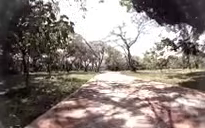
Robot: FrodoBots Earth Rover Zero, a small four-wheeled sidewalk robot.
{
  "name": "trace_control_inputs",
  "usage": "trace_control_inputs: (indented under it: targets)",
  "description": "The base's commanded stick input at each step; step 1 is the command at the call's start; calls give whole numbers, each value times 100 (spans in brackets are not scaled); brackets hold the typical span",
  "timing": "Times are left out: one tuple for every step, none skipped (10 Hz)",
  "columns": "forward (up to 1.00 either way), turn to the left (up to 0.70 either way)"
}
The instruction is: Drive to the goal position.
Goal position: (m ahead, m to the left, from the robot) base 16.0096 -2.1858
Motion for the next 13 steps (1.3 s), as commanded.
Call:
trace_control_inputs:
  targets:
    - [70, 0]
    - [70, 0]
    - [70, 0]
    - [70, 0]
    - [70, 0]
    - [70, 0]
    - [70, -15]
    - [70, -31]
    - [70, -35]
    - [70, -35]
    - [70, -24]
    - [70, -13]
    - [70, 0]
